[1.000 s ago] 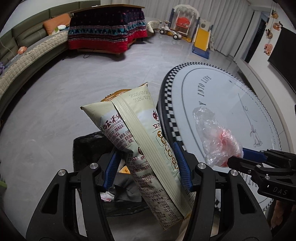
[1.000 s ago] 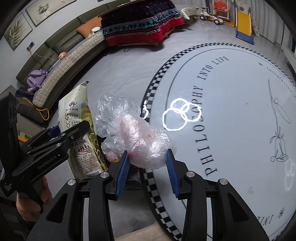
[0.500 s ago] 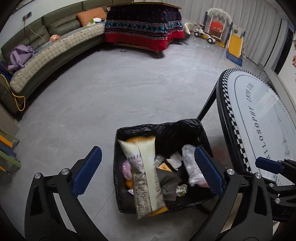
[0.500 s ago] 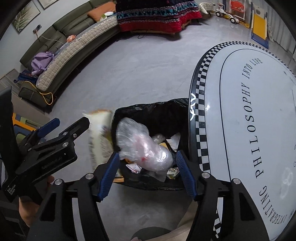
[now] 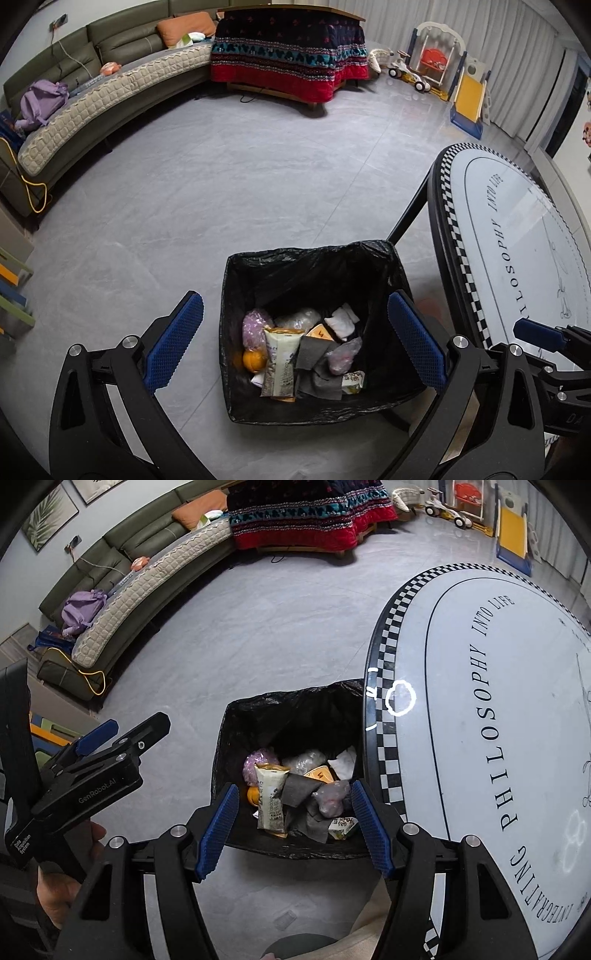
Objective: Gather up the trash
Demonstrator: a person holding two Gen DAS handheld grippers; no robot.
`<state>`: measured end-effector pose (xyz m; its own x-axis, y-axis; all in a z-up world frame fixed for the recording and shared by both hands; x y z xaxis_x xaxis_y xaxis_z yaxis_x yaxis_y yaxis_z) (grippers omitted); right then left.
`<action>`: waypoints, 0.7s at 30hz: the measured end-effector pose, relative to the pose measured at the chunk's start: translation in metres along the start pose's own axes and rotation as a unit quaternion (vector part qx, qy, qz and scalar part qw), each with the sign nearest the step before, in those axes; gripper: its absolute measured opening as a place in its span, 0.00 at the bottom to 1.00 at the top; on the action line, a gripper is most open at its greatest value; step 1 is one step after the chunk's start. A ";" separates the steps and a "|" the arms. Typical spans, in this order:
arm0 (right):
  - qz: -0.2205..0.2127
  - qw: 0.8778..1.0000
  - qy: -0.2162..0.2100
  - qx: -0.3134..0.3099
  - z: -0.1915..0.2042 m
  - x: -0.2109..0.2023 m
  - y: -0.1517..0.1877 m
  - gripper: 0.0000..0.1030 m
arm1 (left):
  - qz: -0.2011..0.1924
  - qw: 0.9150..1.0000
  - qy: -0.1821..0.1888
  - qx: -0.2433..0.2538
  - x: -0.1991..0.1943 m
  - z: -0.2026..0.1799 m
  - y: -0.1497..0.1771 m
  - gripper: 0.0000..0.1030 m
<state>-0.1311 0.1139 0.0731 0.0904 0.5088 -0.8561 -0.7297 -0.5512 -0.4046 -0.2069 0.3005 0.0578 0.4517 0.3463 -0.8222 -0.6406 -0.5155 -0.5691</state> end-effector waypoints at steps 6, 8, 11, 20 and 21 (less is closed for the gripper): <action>-0.011 1.000 0.008 0.010 -0.016 -0.014 0.001 0.66 | -0.004 1.000 0.007 0.020 -0.004 -0.025 -0.003 0.94; -0.018 1.000 0.013 0.014 -0.025 -0.021 0.002 0.69 | -0.006 1.000 0.011 0.026 -0.006 -0.036 -0.005 0.94; -0.028 0.999 0.024 0.019 -0.038 -0.031 0.004 0.71 | -0.006 0.999 0.023 0.036 -0.010 -0.054 -0.008 0.94; -0.056 0.994 0.068 0.061 -0.103 -0.068 0.017 0.75 | -0.005 0.993 0.081 0.083 -0.018 -0.133 -0.013 0.94; -0.060 0.993 0.073 0.068 -0.112 -0.073 0.019 0.75 | -0.005 0.992 0.087 0.091 -0.018 -0.145 -0.013 0.94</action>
<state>-0.0755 -0.0081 0.0920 0.2722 0.4584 -0.8461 -0.7913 -0.3936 -0.4678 -0.1169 0.1877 0.0822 0.5484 0.2017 -0.8115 -0.7301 -0.3577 -0.5823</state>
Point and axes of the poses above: each gripper's, at about its wrist camera, not at the fingertips, and x roughly the way its jaws point, z to its left, y to its underside, the point moved 2 cm from there along x, roughly the way its jaws point, and after that the axes turned 5 degrees about -y, right-handed, at the moved point
